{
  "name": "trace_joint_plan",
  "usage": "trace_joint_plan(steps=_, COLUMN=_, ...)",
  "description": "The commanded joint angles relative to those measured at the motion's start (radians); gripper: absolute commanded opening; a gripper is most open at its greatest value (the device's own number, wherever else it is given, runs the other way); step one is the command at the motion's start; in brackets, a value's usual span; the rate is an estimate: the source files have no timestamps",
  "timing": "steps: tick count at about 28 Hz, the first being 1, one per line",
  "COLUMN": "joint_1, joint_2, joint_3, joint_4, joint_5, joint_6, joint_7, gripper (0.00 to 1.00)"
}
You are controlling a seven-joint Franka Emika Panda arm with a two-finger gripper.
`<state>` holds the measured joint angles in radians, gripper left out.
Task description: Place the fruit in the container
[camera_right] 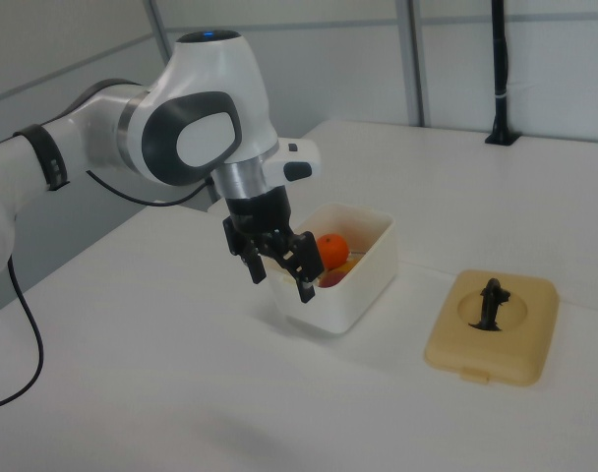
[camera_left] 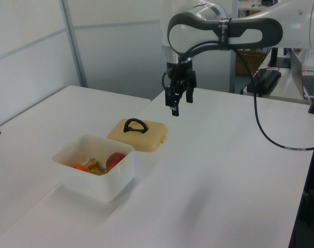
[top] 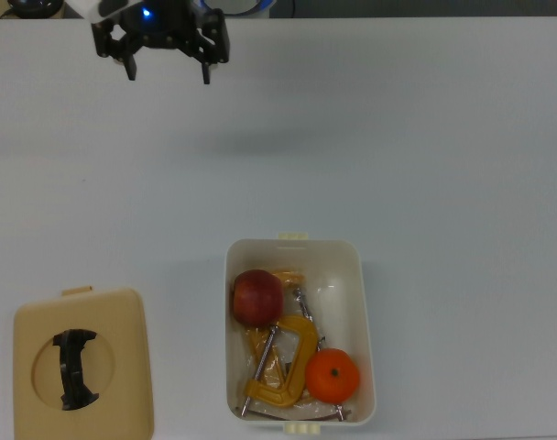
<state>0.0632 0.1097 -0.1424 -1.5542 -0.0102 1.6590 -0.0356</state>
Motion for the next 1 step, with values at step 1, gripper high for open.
trace_joint_plan(steps=1, joint_1=-0.031, joint_2=-0.03, joint_3=0.001, joint_4=-0.017, joint_5=-0.013, joint_6=-0.031, joint_7=-0.05, gripper=1.0)
